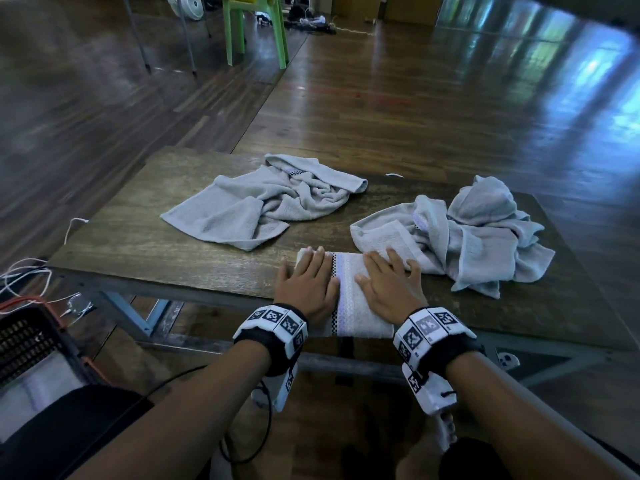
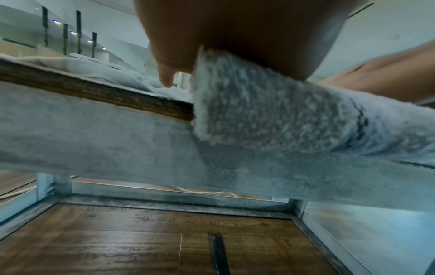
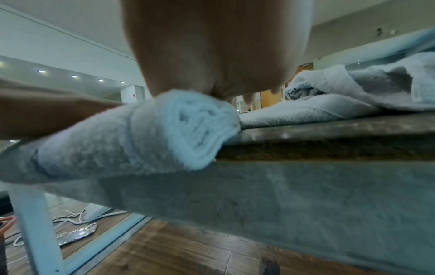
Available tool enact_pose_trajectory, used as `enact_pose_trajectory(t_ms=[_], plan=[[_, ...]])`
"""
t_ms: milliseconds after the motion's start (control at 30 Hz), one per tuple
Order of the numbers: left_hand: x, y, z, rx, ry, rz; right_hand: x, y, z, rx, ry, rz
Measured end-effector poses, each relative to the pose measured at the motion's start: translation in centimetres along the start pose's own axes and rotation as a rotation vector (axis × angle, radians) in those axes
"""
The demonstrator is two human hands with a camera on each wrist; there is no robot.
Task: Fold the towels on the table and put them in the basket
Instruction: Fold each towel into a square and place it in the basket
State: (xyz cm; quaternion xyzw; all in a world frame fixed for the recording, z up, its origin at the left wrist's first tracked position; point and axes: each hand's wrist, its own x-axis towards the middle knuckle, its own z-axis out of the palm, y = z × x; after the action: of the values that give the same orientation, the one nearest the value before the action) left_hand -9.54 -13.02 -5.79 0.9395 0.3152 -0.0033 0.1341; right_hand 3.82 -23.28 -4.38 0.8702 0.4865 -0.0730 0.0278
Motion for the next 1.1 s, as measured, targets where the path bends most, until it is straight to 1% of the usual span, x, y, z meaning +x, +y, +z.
enact_pose_trajectory(t_ms=[67, 233, 400, 467, 533, 633, 700, 800, 867, 1000, 1100], plan=[[0.4, -0.1, 0.1, -0.030, -0.009, -0.015, 0.2, 0.0, 0.5, -0.005, -0.011, 0.027], [1.2, -0.7, 0.0, -0.049, -0.024, -0.031, 0.5, 0.3, 0.9, -0.034, 0.035, 0.037], [0.9, -1.8, -0.5, -0.050, -0.041, -0.060, -0.2, 0.7, 0.9, -0.082, 0.085, 0.058], [0.8, -2.1, -0.9, -0.021, -0.028, -0.084, -0.6, 1.2, 0.3, -0.095, 0.099, 0.082], [0.5, -2.4, -1.5, -0.041, 0.030, -0.114, -1.0, 1.5, -0.5, -0.075, 0.110, 0.105], [-0.1, -2.5, -2.5, -0.122, 0.146, -0.160, -1.6, 1.6, -1.2, 0.074, 0.172, 0.178], [-0.6, -2.4, -3.2, -0.181, 0.172, -0.224, -1.9, 1.5, -1.6, 0.235, 0.158, 0.271], [-1.1, -2.2, -3.8, -0.348, 0.067, -0.321, -1.9, 1.5, -1.3, 0.436, 0.037, 0.337], [-1.1, -2.1, -4.0, -0.443, 0.015, -0.326, -1.5, 1.8, -0.7, 0.537, -0.027, 0.349], [-0.6, -2.1, -4.1, -0.473, -0.044, -0.345, -1.8, 1.1, -1.7, 0.700, -0.064, 0.360], [-0.2, -2.2, -3.9, -0.555, -0.082, -0.387, -1.8, 1.0, -2.2, 0.822, -0.086, 0.404]])
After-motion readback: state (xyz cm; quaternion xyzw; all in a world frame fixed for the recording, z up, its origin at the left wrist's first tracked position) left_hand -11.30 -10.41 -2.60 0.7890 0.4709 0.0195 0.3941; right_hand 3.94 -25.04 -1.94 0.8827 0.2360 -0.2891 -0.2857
